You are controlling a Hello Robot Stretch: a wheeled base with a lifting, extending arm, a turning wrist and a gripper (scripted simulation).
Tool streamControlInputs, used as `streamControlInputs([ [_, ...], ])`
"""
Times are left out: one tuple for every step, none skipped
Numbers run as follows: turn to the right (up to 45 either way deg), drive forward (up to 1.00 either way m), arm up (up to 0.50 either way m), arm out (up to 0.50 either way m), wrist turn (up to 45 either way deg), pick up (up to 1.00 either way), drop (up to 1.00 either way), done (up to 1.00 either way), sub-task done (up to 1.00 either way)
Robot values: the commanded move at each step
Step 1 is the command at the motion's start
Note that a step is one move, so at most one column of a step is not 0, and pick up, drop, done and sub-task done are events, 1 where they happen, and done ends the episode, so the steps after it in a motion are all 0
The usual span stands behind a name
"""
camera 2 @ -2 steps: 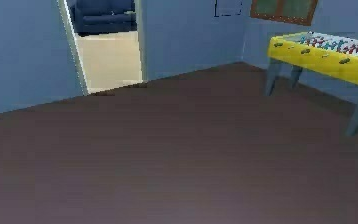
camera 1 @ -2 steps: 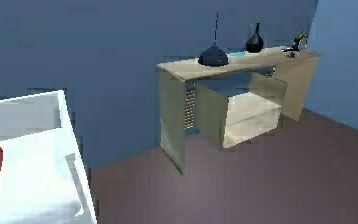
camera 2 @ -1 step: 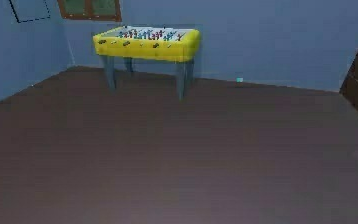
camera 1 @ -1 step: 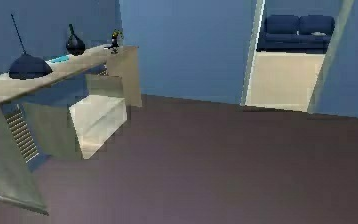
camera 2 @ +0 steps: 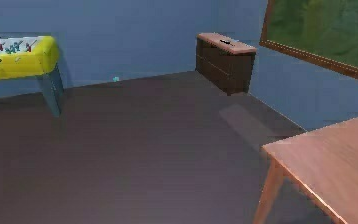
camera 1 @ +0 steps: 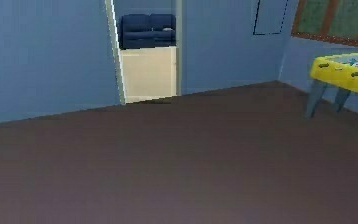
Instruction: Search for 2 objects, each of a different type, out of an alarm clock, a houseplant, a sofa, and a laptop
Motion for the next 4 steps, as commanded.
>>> streamControlInputs([
  [0.0, 0.20, 0.00, 0.00, 0.0, 0.00, 0.00, 0.00, 0.00],
  [45.0, 0.00, 0.00, 0.00, 0.0, 0.00, 0.00, 0.00, 0.00],
  [42.0, 0.00, 0.00, 0.00, 0.0, 0.00, 0.00, 0.00, 0.00],
  [0.0, 0.25, 0.00, 0.00, 0.0, 0.00, 0.00, 0.00, 0.00],
])
